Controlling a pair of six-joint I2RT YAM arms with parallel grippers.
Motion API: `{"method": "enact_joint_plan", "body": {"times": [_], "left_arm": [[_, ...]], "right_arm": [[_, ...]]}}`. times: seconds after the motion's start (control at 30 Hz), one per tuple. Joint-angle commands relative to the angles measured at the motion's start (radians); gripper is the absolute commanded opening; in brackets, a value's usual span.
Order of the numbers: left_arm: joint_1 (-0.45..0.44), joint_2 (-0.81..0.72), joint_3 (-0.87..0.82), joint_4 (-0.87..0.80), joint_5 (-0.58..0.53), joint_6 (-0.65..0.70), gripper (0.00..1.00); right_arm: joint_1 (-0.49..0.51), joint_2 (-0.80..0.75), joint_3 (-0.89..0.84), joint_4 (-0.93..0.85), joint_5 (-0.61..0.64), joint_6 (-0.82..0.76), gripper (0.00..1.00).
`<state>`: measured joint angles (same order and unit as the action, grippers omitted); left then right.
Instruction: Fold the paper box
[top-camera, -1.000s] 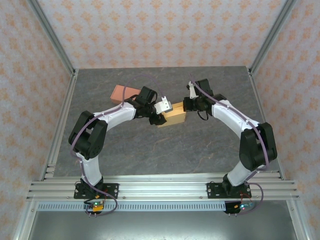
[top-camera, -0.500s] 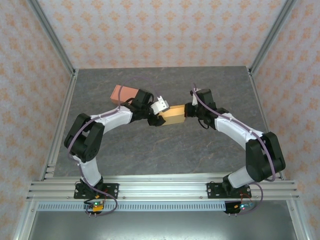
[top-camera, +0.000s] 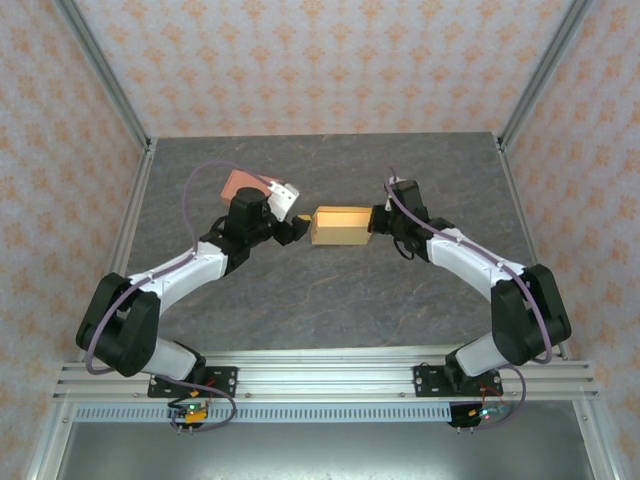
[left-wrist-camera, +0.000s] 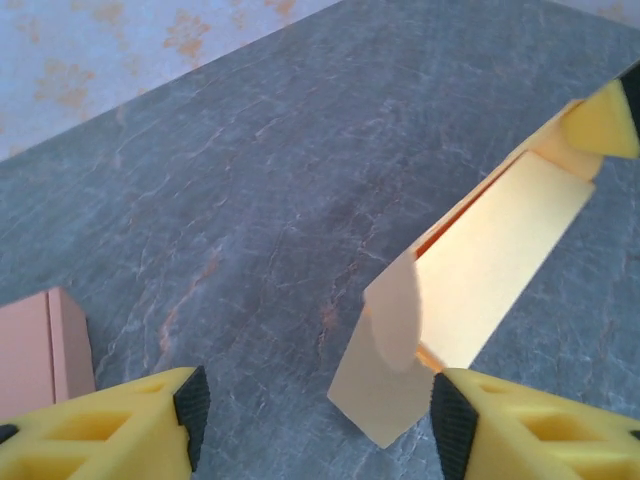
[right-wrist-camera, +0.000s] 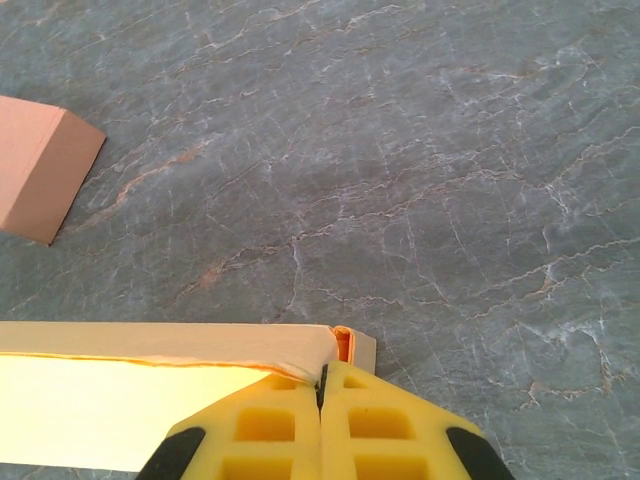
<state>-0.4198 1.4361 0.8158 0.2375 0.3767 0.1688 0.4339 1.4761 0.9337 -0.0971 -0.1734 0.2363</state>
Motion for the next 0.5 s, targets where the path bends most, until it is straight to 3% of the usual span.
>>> {"method": "enact_joint_plan", "body": {"times": [0.0,0.3,0.47], "left_arm": [[-0.035,0.024,-0.015,0.125,-0.023,-0.115,0.58],[-0.073,0.095,0.066,0.128,-0.008,-0.124,0.50],[-0.073,0.127,0.095,0.104,-0.061,-0.153,0.37]], "right_arm": [[0.007,0.013,0.014,-0.101,0.035,0.034,0.00],[0.061,0.048,0.075,-0.168,0.138,0.071,0.00],[0.072,0.068,0.086,-0.173,0.152,0.107,0.00]]}}
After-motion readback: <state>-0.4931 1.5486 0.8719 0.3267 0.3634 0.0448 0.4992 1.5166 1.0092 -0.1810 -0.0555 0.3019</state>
